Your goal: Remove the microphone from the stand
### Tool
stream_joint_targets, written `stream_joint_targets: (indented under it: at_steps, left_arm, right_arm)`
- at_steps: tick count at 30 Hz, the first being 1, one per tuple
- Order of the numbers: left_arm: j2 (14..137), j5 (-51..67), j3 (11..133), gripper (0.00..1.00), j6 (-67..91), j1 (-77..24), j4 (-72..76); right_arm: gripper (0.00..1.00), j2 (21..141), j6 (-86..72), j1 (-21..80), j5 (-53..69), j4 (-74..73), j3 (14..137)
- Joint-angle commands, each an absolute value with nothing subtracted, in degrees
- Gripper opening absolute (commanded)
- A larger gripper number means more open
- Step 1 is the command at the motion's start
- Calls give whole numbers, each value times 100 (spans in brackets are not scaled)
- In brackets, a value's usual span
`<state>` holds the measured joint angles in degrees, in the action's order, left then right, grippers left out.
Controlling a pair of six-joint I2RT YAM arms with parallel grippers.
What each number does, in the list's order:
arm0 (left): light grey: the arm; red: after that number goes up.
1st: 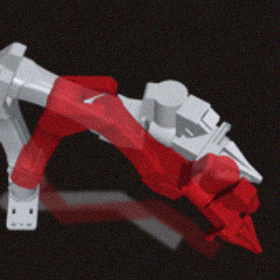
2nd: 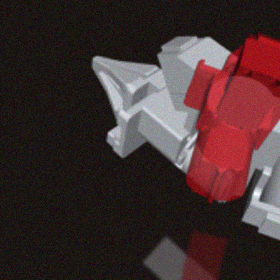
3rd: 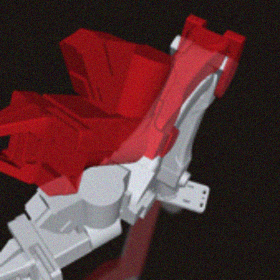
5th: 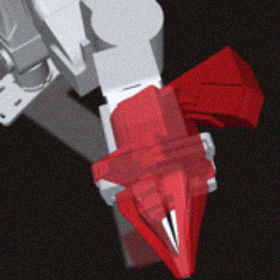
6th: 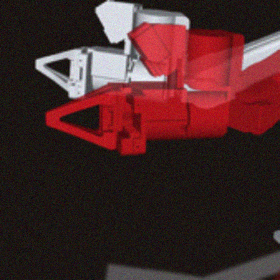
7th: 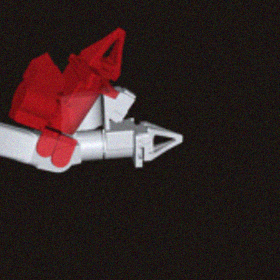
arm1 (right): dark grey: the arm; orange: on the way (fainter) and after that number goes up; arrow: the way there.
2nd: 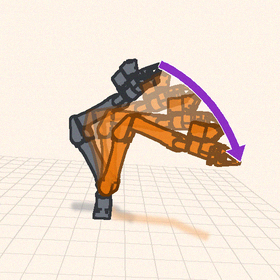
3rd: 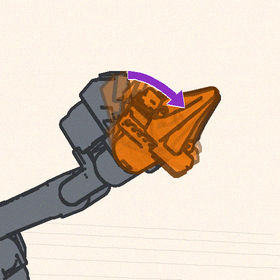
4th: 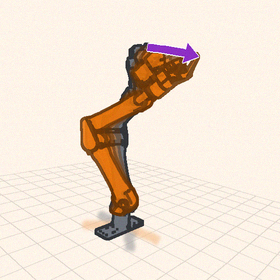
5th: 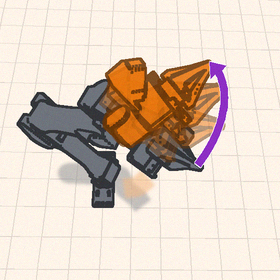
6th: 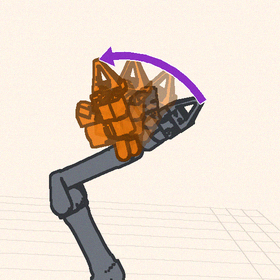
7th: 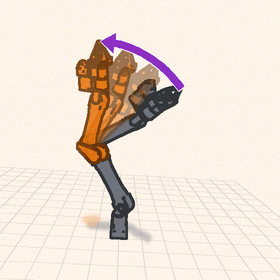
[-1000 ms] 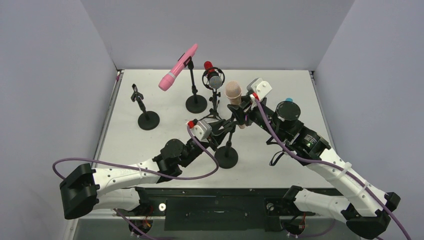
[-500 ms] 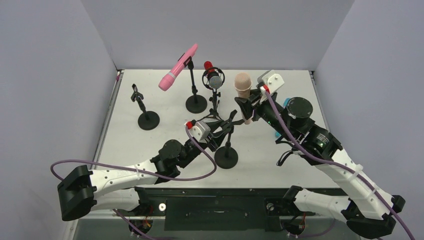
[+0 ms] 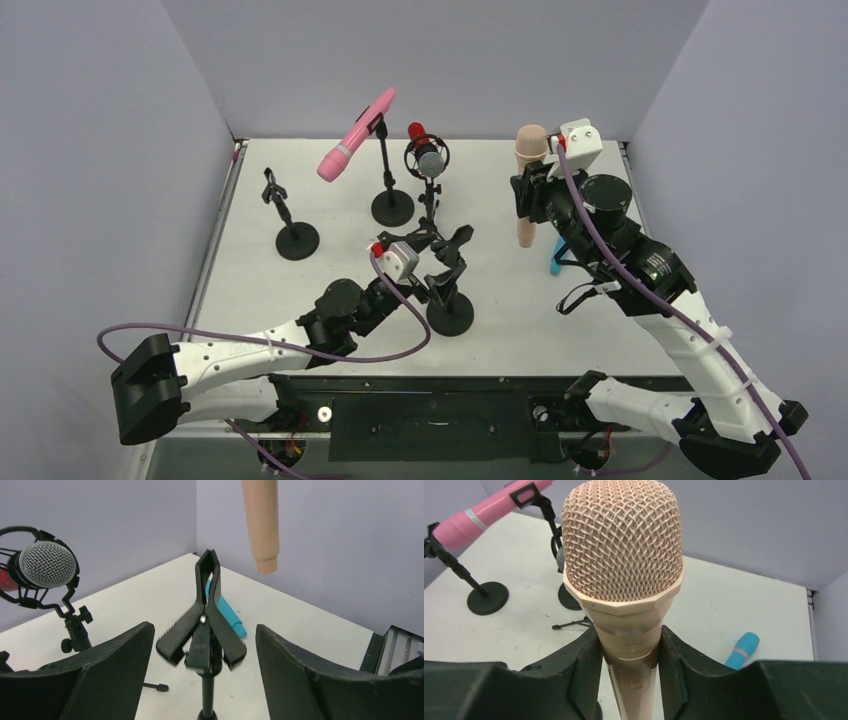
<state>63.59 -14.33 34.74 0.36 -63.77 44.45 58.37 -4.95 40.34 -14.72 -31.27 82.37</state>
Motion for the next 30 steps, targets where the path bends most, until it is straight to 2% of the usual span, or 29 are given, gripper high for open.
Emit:
stream_joint_targets:
  at_steps: [1,3,5,11,15,25,30]
  left_arm:
    - [6252,-1544,3679,83,-35,-6376,3998]
    - [6238,-1534,3735,94,-35,-6373,3943]
    - [6216,-1512,3774,98,-35,-6373,3893]
    - [5992,-1740,3880,96,-35,-6373,3603]
    - [5666,-1980,3974,96,-35,-6372,3155]
    - [4673,-2126,3824,96,48,-6376,1964]
    - [4242,-2173,3713,96,277,-6372,1552]
  right_arm:
    - [0,5881,-815,3885,-1632,-3224,8150]
    - [0,5892,-854,3847,-1633,-3232,8123]
    - [0,5934,-889,3793,-1627,-3265,8121]
    - [0,6232,-1135,3386,-1376,-3415,8155]
    - [0,6715,-1443,2676,-933,-3544,8236]
    - [0,8497,-2061,1241,-382,-3610,8741]
    - [0,9589,-2197,931,-295,-3770,9220]
